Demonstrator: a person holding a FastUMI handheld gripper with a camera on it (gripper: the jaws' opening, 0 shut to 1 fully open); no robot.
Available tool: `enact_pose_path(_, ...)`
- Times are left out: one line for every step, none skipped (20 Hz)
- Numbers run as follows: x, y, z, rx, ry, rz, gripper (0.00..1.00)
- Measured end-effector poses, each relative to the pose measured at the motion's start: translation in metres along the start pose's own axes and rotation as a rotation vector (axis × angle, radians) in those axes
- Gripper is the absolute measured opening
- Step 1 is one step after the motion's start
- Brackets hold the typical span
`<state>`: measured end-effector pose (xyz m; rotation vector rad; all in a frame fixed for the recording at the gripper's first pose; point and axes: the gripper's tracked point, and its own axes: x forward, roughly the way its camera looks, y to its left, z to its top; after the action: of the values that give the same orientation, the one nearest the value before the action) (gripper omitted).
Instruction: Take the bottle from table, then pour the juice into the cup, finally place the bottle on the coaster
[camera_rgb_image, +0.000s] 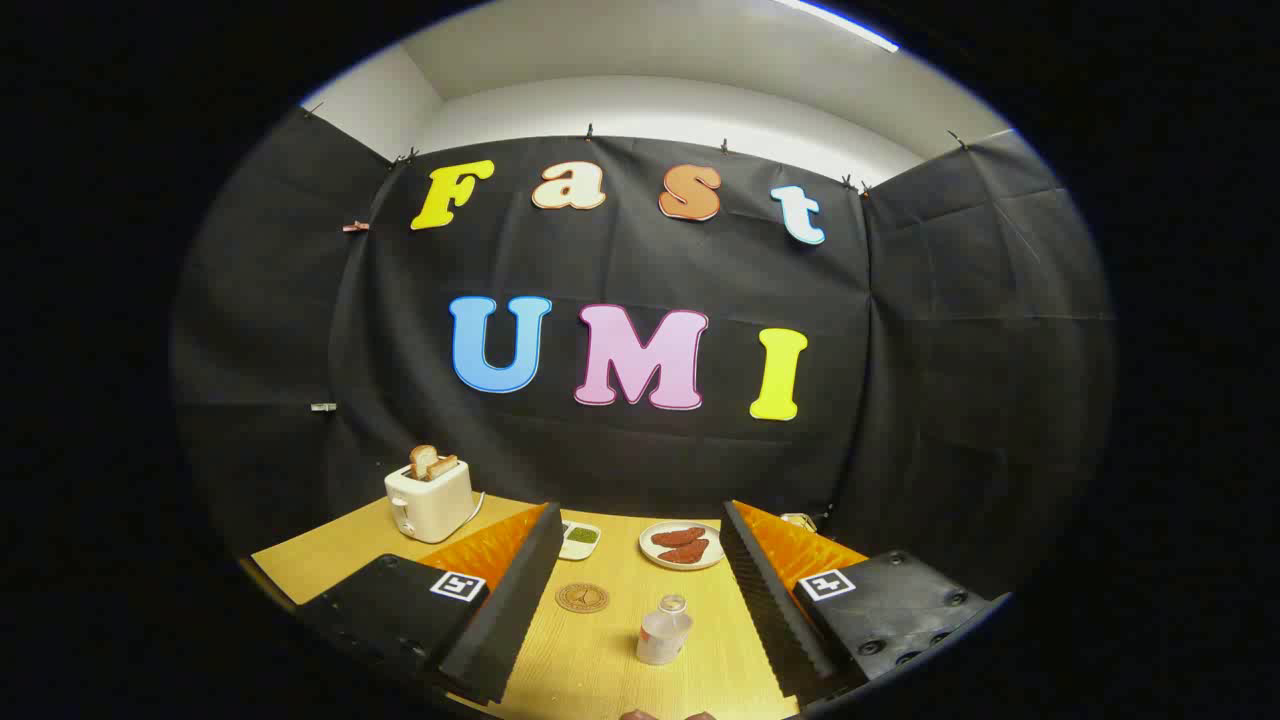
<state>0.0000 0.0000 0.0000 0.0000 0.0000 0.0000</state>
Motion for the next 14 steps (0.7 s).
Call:
enact_pose_path(0.001,0.0,-0.001,0.006,0.0,0.005,0.97)
enact_pose_path(0.003,-0.003,0.0,0.006,-0.003,0.006,0.97)
enact_pose_path(0.005,-0.005,-0.001,0.001,-0.008,0.006,0.97)
enact_pose_path(0.006,-0.006,-0.002,-0.003,-0.01,0.008,0.97)
enact_pose_path(0.007,-0.006,-0.003,-0.002,-0.009,0.013,0.97)
enact_pose_path(0.008,-0.005,-0.005,0.0,-0.006,0.021,0.97)
enact_pose_path(0.009,-0.005,-0.007,0.003,-0.005,0.025,0.97)
enact_pose_path(0.01,-0.006,-0.008,0.005,-0.005,0.029,0.97)
enact_pose_path(0.011,-0.008,-0.01,0.008,-0.005,0.032,0.97)
enact_pose_path(0.011,-0.009,-0.011,0.012,-0.003,0.034,0.97)
enact_pose_path(0.013,-0.009,-0.013,0.016,-0.003,0.037,0.97)
enact_pose_path(0.014,-0.01,-0.015,0.019,-0.001,0.038,0.97)
enact_pose_path(0.015,-0.012,-0.016,0.021,-0.003,0.04,0.97)
enact_pose_path(0.017,-0.013,-0.017,0.023,-0.004,0.04,0.97)
